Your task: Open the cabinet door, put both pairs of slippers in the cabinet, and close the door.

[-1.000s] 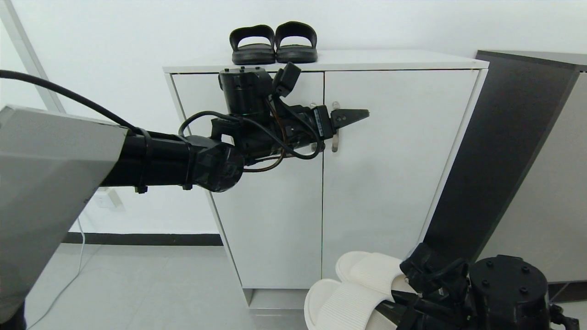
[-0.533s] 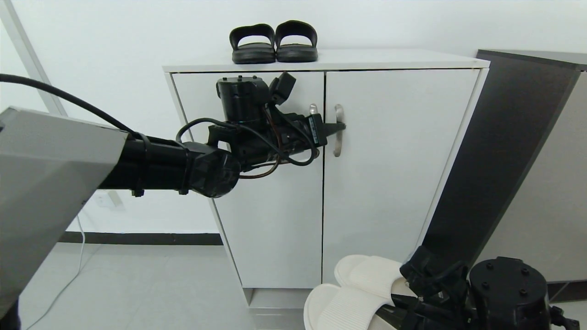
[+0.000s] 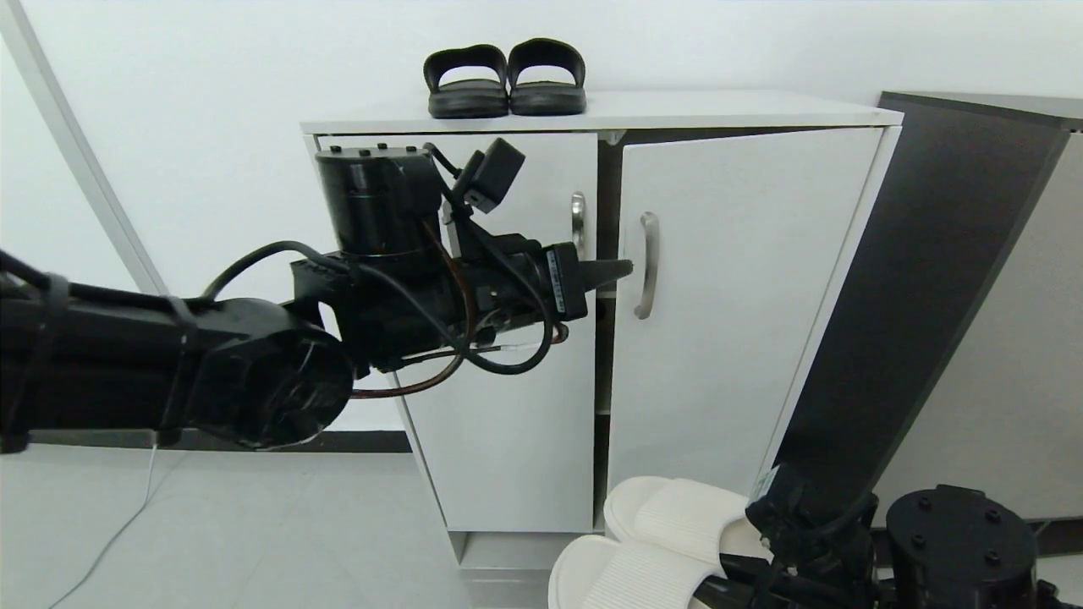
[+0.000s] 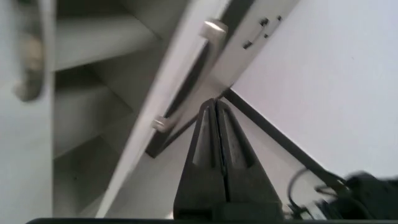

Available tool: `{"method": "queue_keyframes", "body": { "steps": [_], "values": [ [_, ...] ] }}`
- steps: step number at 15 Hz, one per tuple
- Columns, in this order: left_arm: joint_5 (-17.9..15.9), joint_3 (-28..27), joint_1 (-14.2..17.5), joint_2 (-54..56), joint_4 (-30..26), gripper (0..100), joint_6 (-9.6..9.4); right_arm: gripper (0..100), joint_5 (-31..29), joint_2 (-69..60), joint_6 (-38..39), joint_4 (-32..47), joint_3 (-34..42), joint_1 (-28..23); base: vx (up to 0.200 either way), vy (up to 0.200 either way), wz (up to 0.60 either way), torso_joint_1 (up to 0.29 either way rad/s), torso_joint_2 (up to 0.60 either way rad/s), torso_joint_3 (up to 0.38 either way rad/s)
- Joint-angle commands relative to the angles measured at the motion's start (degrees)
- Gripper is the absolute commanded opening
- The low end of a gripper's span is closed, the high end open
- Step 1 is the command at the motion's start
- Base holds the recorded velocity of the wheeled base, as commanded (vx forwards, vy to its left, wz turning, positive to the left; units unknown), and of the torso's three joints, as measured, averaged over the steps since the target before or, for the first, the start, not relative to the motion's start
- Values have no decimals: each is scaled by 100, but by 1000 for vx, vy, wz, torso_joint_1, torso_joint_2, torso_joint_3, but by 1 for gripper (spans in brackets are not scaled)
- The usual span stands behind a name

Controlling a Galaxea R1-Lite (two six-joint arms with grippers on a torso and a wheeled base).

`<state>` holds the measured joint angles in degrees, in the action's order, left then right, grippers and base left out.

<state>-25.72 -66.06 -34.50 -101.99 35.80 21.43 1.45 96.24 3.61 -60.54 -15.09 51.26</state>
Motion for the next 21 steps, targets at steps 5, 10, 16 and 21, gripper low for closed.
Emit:
{"method": "queue_keyframes", "body": {
  "steps": [5, 10, 16, 21],
  "values": [
    [-56, 313, 268, 522, -3, 0, 54, 0, 22, 0, 8, 7, 24, 305, 0, 0, 0, 0, 0, 0],
    [-56, -619, 409, -401, -12, 0, 72, 0, 22, 35, 8, 7, 15, 305, 0, 0, 0, 0, 0, 0],
    [-47, -1374, 295, -1034, -38, 0, 107, 0, 22, 114, 0, 7, 15, 349, 0, 0, 0, 0, 0, 0],
    [-47, -1656, 57, -1368, -38, 0, 107, 0, 22, 184, 43, -2, 15, 587, -80, 0, 0, 0, 3, 1]
  ]
}}
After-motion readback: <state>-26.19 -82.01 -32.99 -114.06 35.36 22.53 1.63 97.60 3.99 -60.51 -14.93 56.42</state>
